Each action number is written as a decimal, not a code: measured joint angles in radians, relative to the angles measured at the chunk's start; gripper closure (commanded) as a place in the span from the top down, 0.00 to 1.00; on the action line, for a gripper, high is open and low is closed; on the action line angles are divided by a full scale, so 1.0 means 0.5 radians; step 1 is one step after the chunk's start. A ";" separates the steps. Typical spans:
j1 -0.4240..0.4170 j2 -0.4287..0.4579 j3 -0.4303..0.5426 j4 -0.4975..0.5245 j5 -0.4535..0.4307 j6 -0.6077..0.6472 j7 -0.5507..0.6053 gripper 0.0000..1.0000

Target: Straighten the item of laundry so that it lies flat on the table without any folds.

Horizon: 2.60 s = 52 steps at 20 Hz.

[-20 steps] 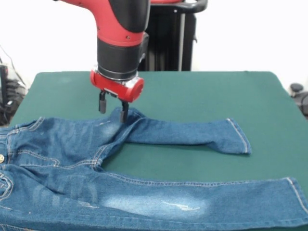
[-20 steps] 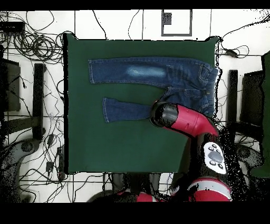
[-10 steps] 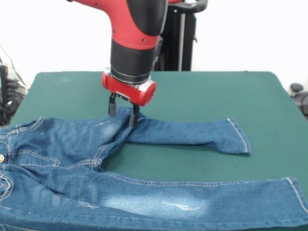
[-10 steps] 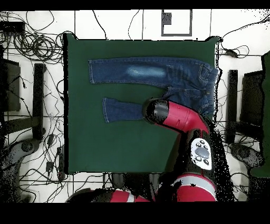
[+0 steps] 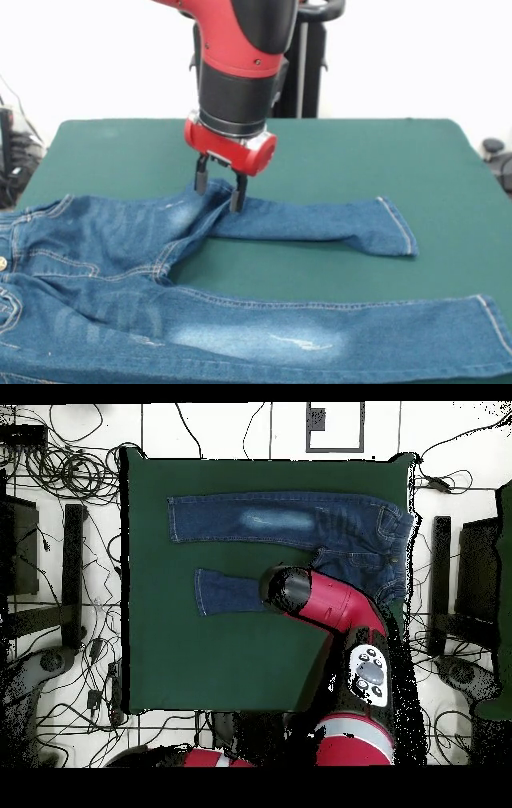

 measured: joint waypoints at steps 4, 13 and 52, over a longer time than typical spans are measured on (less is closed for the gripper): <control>0.004 0.001 -0.002 0.000 0.050 0.000 0.000 1.00; 0.008 0.025 -0.039 -0.006 0.105 0.000 0.000 1.00; 0.221 0.271 -0.310 -0.093 0.312 -0.001 0.000 1.00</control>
